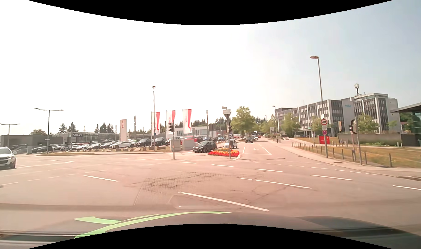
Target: Follow the waypoints while adhering to traffic rules and regulations
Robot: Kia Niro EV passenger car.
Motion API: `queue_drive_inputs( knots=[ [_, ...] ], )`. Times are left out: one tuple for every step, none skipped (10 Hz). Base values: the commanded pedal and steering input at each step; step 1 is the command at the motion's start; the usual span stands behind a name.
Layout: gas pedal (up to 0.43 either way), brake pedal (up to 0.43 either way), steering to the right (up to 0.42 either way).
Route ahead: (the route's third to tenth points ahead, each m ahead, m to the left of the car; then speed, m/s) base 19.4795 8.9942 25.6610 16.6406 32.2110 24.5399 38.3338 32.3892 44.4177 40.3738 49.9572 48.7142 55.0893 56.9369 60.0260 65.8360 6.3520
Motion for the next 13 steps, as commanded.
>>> queue_drive_inputs(
  knots=[
    [0.047, 0.000, -0.163],
    [0.047, 0.000, -0.163],
    [0.047, 0.000, -0.165],
    [0.047, 0.000, -0.166],
    [0.047, 0.000, -0.168],
    [0.059, 0.000, -0.168],
    [0.067, 0.000, -0.168],
    [0.067, 0.000, -0.169],
    [0.067, 0.000, -0.173],
    [0.079, 0.000, -0.176],
    [0.087, 0.000, -0.179],
    [0.087, 0.000, -0.179],
    [0.098, 0.000, -0.179]
  ],
)
